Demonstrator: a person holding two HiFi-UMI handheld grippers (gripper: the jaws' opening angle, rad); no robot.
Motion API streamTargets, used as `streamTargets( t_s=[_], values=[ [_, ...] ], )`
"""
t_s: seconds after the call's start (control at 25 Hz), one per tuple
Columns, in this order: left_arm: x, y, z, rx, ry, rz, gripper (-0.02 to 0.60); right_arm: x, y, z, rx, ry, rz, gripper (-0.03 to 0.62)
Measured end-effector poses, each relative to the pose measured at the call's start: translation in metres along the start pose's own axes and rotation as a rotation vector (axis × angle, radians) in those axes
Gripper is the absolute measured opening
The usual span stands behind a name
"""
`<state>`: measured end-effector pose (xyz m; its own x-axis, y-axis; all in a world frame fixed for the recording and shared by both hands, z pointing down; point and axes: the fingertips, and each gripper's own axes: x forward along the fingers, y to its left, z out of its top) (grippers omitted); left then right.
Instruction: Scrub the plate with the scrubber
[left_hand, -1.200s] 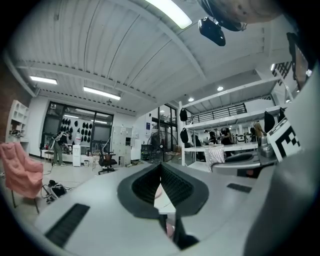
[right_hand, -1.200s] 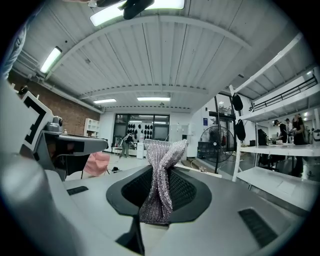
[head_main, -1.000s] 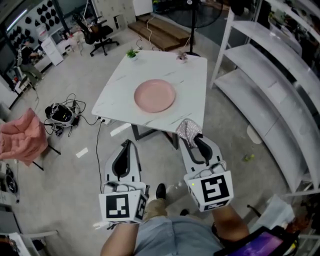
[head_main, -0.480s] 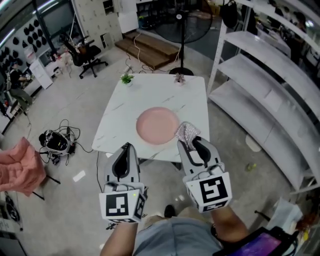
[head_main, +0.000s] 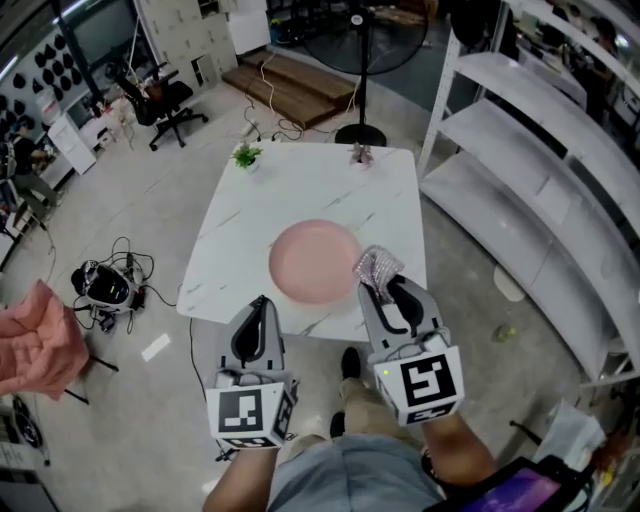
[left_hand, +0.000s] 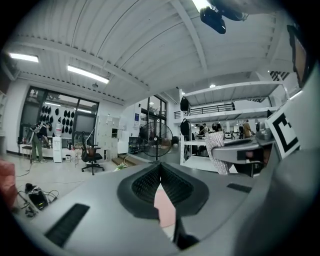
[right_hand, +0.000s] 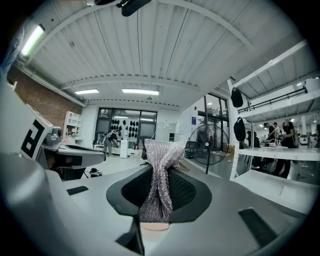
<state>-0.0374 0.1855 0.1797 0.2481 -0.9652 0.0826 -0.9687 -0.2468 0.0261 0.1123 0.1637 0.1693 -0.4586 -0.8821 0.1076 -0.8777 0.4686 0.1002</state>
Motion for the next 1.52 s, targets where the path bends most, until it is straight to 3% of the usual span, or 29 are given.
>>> streamTargets(
  t_s=[0.36,0.64,1.0,1.16,1.36,1.52],
  values=[
    [0.102,0.025,-0.006,0.053,0.068,0.033,0.008,0.098,-0.043,-0.017,0.050,0.036,0.059,0.106],
    [0.179,0.042,0.026,0.086,0.067,0.067,0.008,0.170,-0.072,0.005,0.086,-0.002,0.119,0.106],
    [0.226,0.068,0.055,0.102,0.043,0.125,0.008,0.219,-0.095,0.026,0.077,-0.029,0.155,0.106],
    [0.236,0.078,0.041,0.093,0.077,0.117,0.008,0.235,-0.090,0.023,0.128,-0.001,0.172,0.106],
    [0.250,0.099,0.008,0.062,0.121,0.099,0.009,0.254,-0.083,-0.006,0.072,0.085,0.167,0.106],
    [0.257,0.112,-0.029,0.017,0.205,0.076,0.008,0.267,-0.072,-0.035,0.067,0.178,0.168,0.106]
  ],
)
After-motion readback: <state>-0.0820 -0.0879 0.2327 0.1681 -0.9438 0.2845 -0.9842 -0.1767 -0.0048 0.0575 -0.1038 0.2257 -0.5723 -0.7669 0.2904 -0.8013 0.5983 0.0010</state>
